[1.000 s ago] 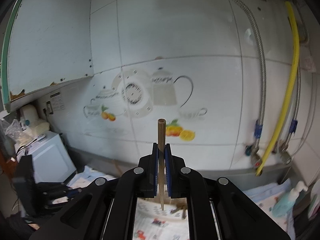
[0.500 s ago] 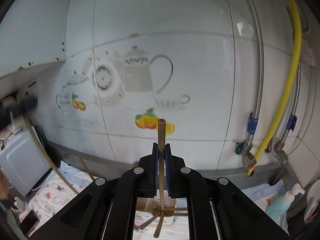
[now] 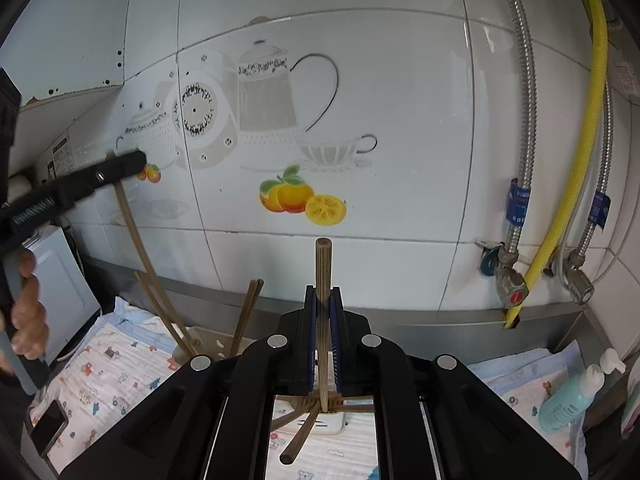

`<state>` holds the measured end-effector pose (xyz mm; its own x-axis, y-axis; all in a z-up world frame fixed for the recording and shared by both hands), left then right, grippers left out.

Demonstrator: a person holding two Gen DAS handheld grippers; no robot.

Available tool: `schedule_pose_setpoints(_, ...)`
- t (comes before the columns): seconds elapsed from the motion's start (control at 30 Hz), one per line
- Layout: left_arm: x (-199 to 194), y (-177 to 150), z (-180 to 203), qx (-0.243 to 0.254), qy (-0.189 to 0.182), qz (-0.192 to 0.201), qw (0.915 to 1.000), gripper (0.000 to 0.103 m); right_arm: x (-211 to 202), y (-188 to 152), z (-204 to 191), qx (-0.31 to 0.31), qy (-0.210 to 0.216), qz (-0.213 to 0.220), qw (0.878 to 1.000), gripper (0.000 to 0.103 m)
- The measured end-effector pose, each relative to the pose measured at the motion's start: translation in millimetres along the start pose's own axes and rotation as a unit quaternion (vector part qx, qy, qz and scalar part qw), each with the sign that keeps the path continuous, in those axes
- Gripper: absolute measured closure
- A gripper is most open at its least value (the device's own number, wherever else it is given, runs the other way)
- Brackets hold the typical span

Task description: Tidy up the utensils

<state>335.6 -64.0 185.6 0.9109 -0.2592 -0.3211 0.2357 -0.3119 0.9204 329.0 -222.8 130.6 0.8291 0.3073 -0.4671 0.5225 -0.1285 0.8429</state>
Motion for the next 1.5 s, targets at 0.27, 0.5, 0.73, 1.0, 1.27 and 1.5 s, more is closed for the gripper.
schedule_pose_setpoints(0.27,5.7,-24.3,2.4,-0.009,-0.016,-0.023,0.9996,0.095,2.9,-5.5,1.5,0.0,-0.005,-0.007,1.0,0.096)
schedule_pose_setpoints(0.5,-10.8,-25.7,-0.3,-0.017,-0.02,-0.021,0.9994,0.093,-9.5,-3.3,1.0,-0.002,-0.013,0.003,1.0,0.084)
schedule_pose_setpoints(0.73,-46.4,-39.0,-2.4,-0.029,-0.005,-0.014,0.9995,0.057,-33.6,-8.8,4.6,0.006,-0.017,0.012,1.0,0.071)
schedule_pose_setpoints(1.0,-81.2,-84.7,2.1,-0.041,0.007,-0.035,0.9985,0.03,-70.4,-32.2,0.6,-0.003,-0.027,0.023,0.999,0.053)
schedule_pose_setpoints(1.27,-110.0,-121.4,13.0,-0.044,0.013,-0.047,0.9979,0.016,-97.2,-70.7,-12.5,-0.016,-0.035,0.023,0.999,0.033)
schedule_pose_setpoints(1.5,-133.9,-143.1,19.8,-0.044,0.025,-0.046,0.9977,0.008,-112.8,-105.2,-19.1,-0.01,-0.038,0.018,0.999,0.016)
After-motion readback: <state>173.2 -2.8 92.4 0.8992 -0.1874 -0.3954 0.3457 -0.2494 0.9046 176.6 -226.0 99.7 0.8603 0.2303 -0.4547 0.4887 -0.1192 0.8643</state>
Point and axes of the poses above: each gripper's, at about its wrist camera, not at the fingertips, and x roughly the way its jaws point, z to its right, y to its top, the point moved 8 cm from there along x, roughly the way its jaws point, and after that the axes turned 14 degrees about x, right-handed, at the moved point
